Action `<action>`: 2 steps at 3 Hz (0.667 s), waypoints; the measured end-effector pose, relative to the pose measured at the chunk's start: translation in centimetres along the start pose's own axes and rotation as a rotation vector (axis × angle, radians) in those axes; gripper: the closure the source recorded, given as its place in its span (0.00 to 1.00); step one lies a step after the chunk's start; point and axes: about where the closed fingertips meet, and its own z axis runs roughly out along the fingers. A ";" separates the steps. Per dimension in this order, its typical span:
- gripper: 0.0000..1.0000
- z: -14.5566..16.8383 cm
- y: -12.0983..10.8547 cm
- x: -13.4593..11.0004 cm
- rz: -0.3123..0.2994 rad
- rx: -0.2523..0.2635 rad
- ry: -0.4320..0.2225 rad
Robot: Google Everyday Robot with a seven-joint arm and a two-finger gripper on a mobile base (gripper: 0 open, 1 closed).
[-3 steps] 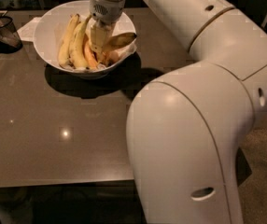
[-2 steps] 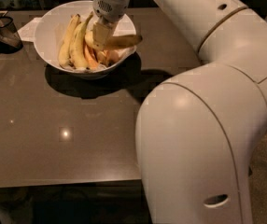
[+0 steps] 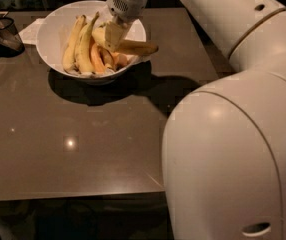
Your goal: Pick banana from white bowl
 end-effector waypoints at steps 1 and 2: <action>1.00 -1.4 -0.2 0.6 0.034 0.020 -0.022; 1.00 -4.1 -0.5 1.3 0.091 0.066 -0.007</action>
Offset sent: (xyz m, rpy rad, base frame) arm -0.0196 -0.0549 0.0663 -0.0293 -0.0376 -0.2114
